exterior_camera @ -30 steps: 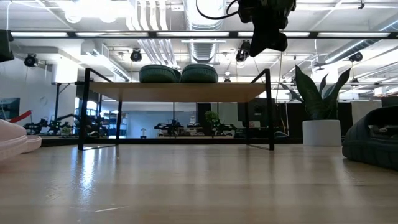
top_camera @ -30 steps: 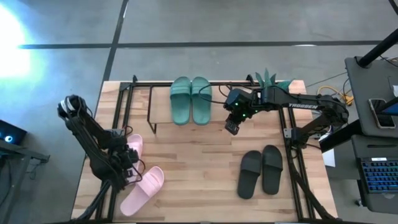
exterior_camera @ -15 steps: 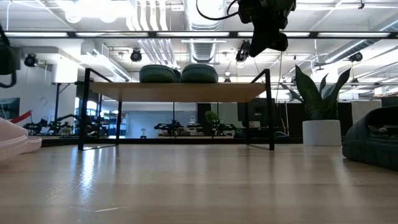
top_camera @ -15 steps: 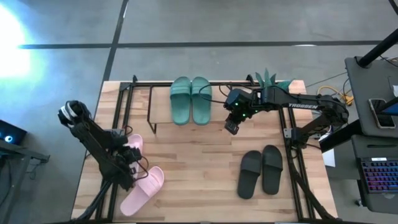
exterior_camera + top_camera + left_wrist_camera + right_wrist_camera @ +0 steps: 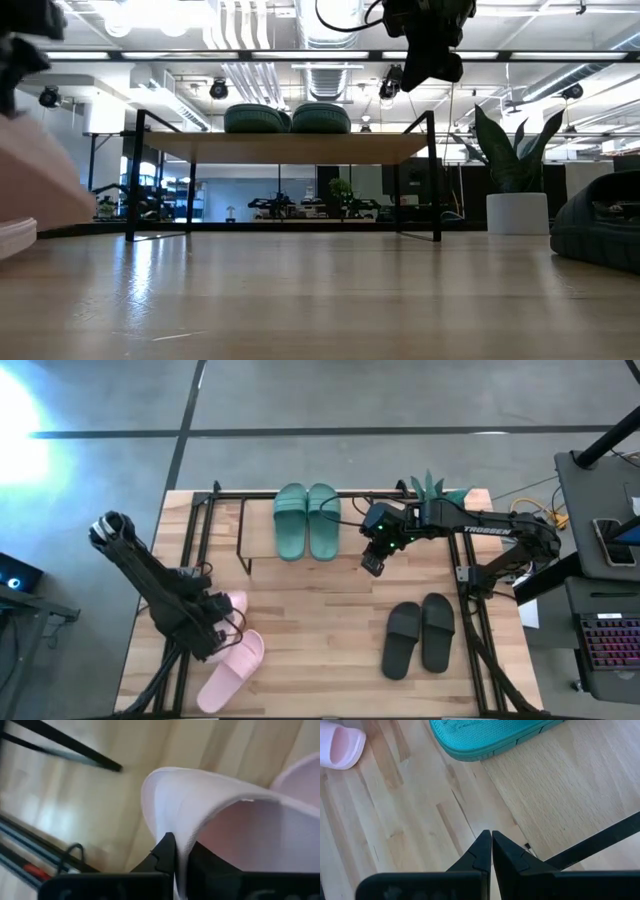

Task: Pick and place slides into the shelf
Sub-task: Put the left pink slide under the shelf

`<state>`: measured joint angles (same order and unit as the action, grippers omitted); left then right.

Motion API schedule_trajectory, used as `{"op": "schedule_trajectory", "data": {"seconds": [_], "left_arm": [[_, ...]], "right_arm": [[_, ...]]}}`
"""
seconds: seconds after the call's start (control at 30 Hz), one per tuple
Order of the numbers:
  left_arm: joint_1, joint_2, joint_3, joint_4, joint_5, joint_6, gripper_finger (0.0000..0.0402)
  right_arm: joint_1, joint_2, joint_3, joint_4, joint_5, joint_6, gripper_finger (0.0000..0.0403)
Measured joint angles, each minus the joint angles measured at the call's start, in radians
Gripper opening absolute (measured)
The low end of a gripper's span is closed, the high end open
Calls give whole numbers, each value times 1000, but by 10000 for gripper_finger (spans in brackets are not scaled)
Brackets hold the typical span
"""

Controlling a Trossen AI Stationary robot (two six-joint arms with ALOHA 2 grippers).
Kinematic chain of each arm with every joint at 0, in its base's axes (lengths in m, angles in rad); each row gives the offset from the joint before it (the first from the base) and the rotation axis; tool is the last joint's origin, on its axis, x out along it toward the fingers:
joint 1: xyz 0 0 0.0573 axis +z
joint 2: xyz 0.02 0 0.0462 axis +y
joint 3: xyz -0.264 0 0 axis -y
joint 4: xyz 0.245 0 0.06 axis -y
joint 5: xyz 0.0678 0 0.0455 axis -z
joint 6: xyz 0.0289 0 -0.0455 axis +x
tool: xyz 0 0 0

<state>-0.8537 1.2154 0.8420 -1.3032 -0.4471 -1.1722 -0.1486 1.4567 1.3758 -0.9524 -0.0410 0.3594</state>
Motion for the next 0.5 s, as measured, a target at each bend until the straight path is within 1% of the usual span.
{"op": "schedule_trajectory", "data": {"seconds": [0.07,0.13,0.2,0.27,0.33,0.4,0.5], "left_arm": [[14,-9,35,-28,-41,6,1],[33,-22,68,-23,-89,25,1],[63,-24,98,-7,-128,70,0],[100,-15,124,20,-165,146,0],[147,-4,137,81,-180,255,0],[206,9,136,175,-173,357,0],[315,48,122,265,-162,459,0]], "right_arm": [[0,0,0,0,0,-5,8],[0,0,0,0,0,-13,8],[0,0,0,0,0,-19,8],[0,0,0,0,0,-19,8],[0,0,0,0,0,-19,8],[0,0,0,0,0,-19,8],[0,0,0,-1,0,-19,8]]}}
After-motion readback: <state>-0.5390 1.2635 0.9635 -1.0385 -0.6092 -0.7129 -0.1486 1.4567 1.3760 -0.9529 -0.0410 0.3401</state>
